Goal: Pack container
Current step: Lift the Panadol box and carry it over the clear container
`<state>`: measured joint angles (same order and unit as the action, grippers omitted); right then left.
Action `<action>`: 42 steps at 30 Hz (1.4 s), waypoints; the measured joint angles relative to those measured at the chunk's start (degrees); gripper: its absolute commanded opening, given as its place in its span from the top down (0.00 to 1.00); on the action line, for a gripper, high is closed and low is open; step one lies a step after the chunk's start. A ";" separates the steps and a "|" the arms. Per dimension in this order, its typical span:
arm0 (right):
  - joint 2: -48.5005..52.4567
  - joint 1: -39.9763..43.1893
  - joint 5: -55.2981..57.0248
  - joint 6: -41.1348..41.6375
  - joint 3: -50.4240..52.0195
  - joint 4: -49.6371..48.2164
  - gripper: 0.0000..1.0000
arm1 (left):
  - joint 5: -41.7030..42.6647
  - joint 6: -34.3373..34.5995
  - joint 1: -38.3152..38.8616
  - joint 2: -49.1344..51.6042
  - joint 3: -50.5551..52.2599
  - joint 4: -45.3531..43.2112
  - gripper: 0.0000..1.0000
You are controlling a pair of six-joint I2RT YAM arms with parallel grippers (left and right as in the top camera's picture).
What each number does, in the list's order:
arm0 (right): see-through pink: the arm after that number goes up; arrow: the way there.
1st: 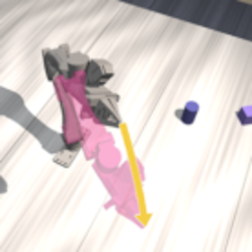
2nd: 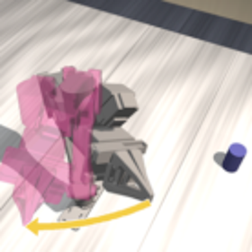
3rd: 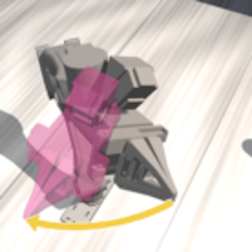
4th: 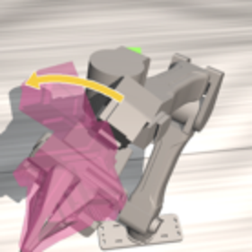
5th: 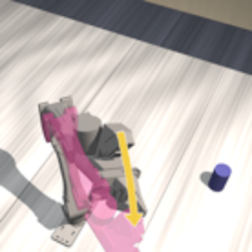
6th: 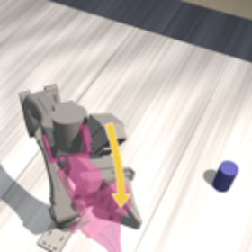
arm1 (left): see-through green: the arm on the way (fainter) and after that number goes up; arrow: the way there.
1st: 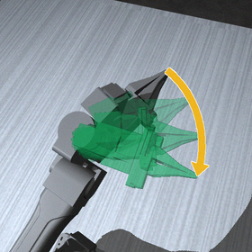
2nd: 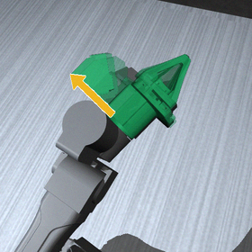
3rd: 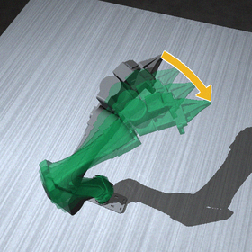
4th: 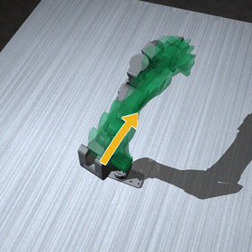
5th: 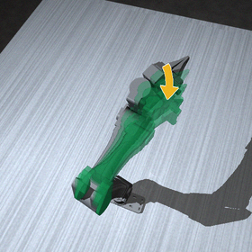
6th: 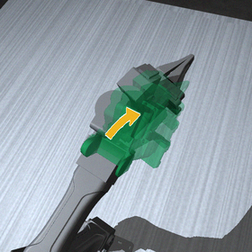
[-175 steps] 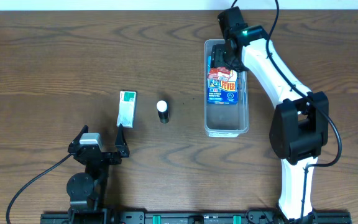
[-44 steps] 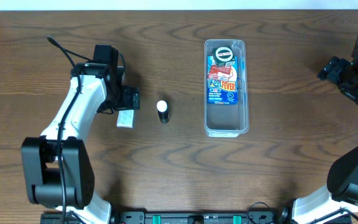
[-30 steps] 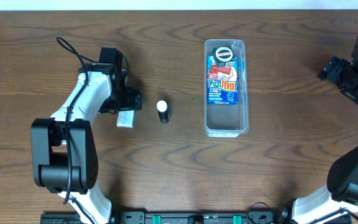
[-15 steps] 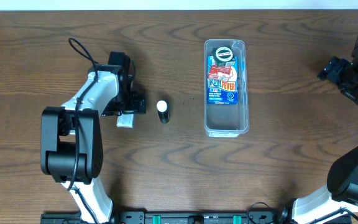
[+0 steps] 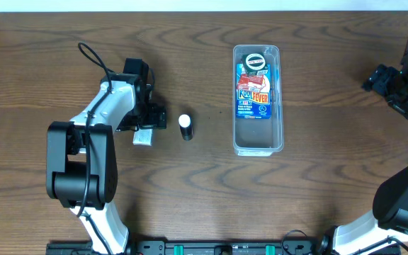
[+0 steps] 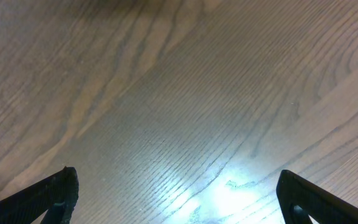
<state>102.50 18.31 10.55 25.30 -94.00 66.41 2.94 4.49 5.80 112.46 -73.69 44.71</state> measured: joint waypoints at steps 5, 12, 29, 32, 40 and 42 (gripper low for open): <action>0.00 0.00 0.00 0.00 0.00 0.00 0.01 | 0.00 0.00 0.00 0.00 0.00 0.00 0.01; 0.00 0.00 0.02 0.00 0.00 0.00 0.01 | -0.17 0.35 0.00 0.00 0.00 -0.02 0.16; 0.00 0.00 0.00 0.00 0.00 0.00 0.01 | -0.90 0.22 0.00 0.00 0.00 0.09 0.41; 0.00 0.00 0.00 0.00 0.00 0.00 0.01 | -1.44 0.48 0.00 0.00 0.00 0.20 0.50; 0.00 0.00 0.00 0.00 0.00 0.00 0.01 | -1.86 0.22 0.00 0.00 0.00 0.24 0.56; 0.00 0.00 0.00 0.00 0.00 0.00 0.01 | -1.88 0.22 0.00 0.00 0.00 0.42 0.55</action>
<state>102.50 18.31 10.55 25.30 -94.00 66.41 1.06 4.71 5.80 112.46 -73.69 45.12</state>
